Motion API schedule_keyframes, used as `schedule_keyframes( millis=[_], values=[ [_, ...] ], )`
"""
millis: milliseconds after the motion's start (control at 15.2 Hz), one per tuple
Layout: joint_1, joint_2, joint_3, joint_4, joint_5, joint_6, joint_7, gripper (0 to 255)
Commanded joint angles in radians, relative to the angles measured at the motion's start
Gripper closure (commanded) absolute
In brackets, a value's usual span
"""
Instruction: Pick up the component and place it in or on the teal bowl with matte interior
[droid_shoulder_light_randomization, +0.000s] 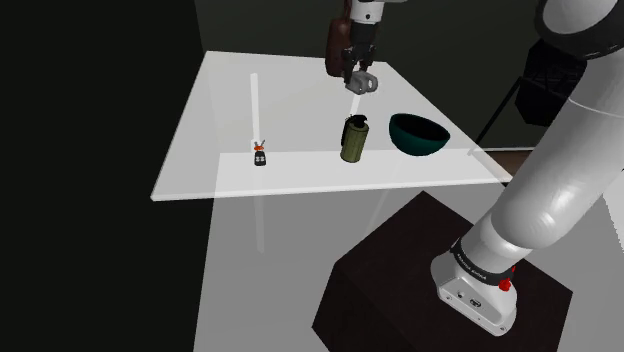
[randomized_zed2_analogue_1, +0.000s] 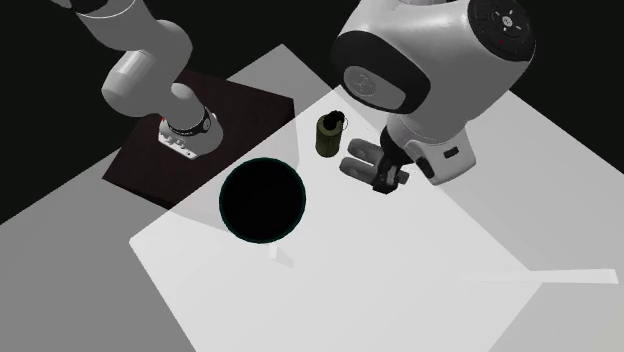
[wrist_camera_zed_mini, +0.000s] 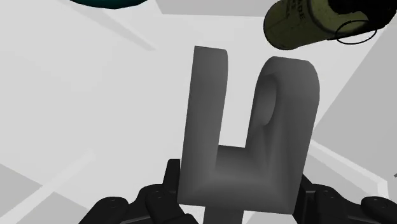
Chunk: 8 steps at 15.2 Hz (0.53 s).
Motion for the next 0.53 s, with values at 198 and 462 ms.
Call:
schedule_keyframes(
  millis=[198, 462],
  values=[
    [-0.028, -0.179, -0.027, -0.222, -0.019, 0.043, -0.052, 255],
    [-0.055, -0.306, -0.056, -0.364, -0.041, 0.06, -0.099, 255]
  ],
)
